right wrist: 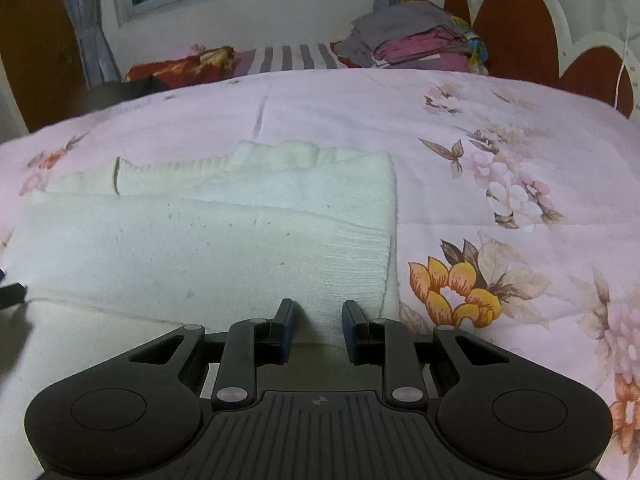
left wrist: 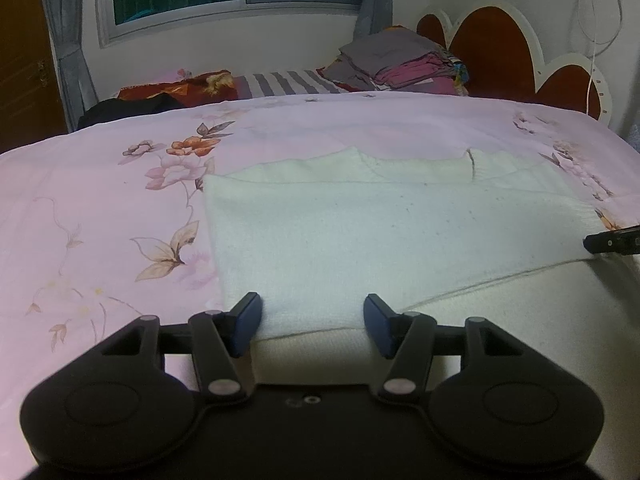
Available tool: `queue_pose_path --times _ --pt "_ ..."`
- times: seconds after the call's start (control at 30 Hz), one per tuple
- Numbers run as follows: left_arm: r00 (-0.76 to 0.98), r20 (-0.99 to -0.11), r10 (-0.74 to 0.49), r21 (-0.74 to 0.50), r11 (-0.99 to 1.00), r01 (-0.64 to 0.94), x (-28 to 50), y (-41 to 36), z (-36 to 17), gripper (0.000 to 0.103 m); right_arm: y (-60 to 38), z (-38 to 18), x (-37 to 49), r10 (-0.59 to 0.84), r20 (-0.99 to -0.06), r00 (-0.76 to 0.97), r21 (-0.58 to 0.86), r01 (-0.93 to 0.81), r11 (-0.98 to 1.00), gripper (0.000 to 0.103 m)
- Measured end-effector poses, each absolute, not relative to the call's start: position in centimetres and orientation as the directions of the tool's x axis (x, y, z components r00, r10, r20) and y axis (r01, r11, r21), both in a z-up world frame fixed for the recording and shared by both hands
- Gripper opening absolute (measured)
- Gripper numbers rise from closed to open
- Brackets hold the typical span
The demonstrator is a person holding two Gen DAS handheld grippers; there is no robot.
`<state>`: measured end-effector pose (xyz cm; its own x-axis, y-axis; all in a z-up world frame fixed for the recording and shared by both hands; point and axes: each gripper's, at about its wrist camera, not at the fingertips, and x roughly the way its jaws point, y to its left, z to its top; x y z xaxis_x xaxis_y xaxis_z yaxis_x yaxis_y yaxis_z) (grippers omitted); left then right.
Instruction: Fold small clothes
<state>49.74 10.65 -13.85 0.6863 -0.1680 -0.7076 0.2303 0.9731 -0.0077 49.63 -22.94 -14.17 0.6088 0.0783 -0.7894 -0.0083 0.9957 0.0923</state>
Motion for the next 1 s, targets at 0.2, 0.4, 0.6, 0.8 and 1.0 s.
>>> queue_pose_path --times 0.2,0.4,0.6,0.8,1.0 --pt "0.673 -0.718 -0.179 -0.019 0.971 0.238 49.7 11.2 -13.6 0.059 -23.2 -13.6 49.6 0.077 -0.79 0.609 0.106 0.012 0.994 0.025" --pt "0.74 -0.626 -0.248 -0.088 0.964 0.249 52.4 12.7 -11.1 0.057 -24.3 -12.0 50.4 0.079 -0.694 0.715 0.143 0.028 0.989 0.025" --pt "0.72 -0.638 -0.271 -0.114 0.959 0.26 59.1 12.5 -13.1 0.053 -24.7 -13.2 53.4 0.093 -0.695 0.712 0.19 0.057 0.98 0.025" --pt "0.7 -0.671 -0.244 -0.122 0.968 0.221 61.2 14.4 -15.0 0.053 -21.0 -14.5 54.4 0.159 -0.696 0.7 0.182 -0.042 0.982 0.025" --pt "0.732 -0.645 -0.219 -0.15 0.976 0.16 59.6 15.4 -12.7 0.053 -19.8 -13.3 55.4 0.078 -0.697 0.712 0.159 0.047 0.986 0.025"
